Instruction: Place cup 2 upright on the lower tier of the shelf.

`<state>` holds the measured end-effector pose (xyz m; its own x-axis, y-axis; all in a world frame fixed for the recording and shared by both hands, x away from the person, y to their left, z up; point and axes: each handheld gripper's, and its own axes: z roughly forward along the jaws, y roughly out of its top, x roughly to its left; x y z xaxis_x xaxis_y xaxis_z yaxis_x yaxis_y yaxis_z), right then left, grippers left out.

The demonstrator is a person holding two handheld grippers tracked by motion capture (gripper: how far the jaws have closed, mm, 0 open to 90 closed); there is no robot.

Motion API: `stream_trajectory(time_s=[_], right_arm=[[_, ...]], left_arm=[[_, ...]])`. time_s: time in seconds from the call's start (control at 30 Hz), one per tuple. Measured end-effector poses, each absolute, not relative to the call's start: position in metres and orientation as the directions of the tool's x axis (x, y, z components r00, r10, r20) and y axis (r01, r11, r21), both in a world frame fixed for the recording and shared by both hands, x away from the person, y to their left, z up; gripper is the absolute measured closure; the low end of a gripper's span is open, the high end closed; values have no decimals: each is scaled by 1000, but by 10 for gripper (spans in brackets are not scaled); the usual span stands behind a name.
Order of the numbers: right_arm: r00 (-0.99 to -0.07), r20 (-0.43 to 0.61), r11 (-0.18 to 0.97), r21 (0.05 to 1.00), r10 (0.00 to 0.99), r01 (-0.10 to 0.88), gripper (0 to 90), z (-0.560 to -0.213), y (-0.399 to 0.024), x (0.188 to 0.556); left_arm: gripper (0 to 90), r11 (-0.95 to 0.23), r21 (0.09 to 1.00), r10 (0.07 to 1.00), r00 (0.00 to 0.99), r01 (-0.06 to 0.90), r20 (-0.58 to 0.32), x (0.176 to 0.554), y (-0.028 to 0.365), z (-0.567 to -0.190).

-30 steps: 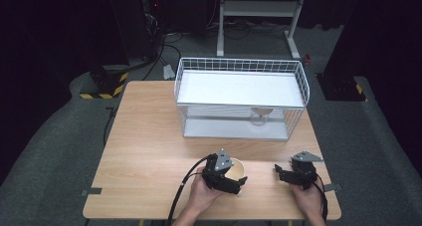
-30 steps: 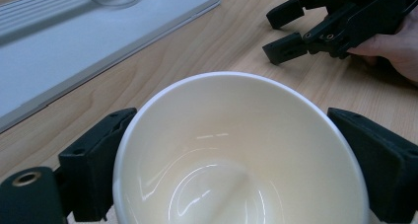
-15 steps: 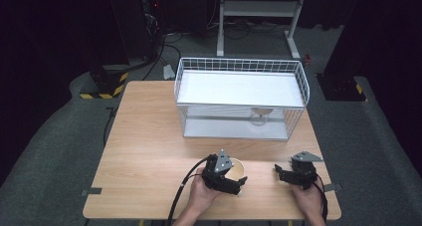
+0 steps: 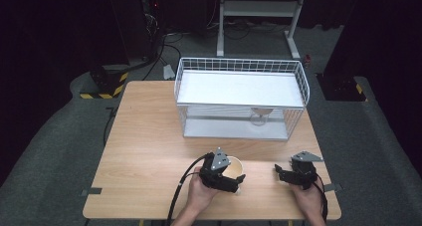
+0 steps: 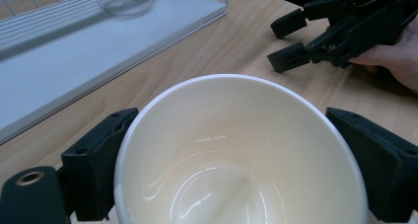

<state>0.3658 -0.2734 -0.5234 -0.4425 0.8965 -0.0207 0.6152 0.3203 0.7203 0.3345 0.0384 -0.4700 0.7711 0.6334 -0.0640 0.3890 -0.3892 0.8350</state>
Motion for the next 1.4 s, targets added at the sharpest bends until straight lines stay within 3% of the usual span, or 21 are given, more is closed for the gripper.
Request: stream_trajectory(time_s=[0.9, 1.4], right_arm=[[-443, -21, 320, 720, 897, 615, 246, -523, -273, 366], [-442, -21, 320, 720, 897, 615, 246, -523, -273, 366]], left_arm=[[101, -361, 831, 676, 732, 423, -79, 361, 48, -463], [101, -380, 832, 702, 712, 404, -25, 378, 49, -449]])
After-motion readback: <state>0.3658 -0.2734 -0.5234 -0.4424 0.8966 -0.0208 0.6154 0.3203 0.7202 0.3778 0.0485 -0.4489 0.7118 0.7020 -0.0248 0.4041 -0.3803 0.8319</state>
